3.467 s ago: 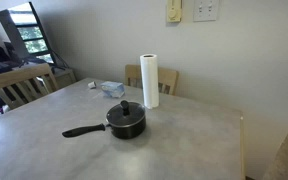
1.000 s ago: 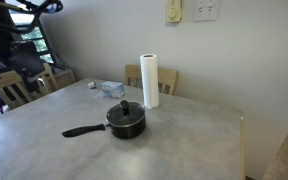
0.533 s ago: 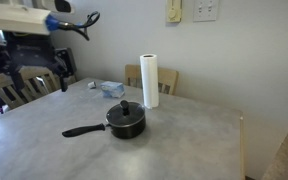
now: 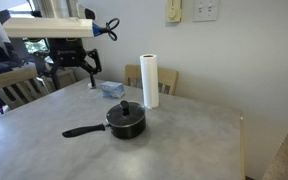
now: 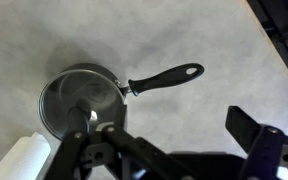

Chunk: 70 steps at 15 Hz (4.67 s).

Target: Pick up the glass lid from the black pot and put it on the table.

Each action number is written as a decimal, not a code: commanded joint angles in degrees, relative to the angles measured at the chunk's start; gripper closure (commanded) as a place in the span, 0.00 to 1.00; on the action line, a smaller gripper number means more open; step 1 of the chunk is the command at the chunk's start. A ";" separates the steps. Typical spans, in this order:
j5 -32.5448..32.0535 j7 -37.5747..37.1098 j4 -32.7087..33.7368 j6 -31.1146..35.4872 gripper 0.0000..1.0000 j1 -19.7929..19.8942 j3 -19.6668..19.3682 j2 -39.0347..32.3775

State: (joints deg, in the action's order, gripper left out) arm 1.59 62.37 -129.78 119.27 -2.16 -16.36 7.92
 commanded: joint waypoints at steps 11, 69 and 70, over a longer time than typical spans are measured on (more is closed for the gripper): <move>17.77 17.75 5.58 28.50 0.00 6.37 8.69 -21.25; -4.40 -9.45 11.08 23.89 0.85 8.68 16.76 -24.91; -5.10 -12.52 9.46 24.40 0.85 7.21 16.90 -23.96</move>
State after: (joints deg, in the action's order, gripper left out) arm -1.71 55.02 -115.24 144.20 7.28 -0.20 -20.75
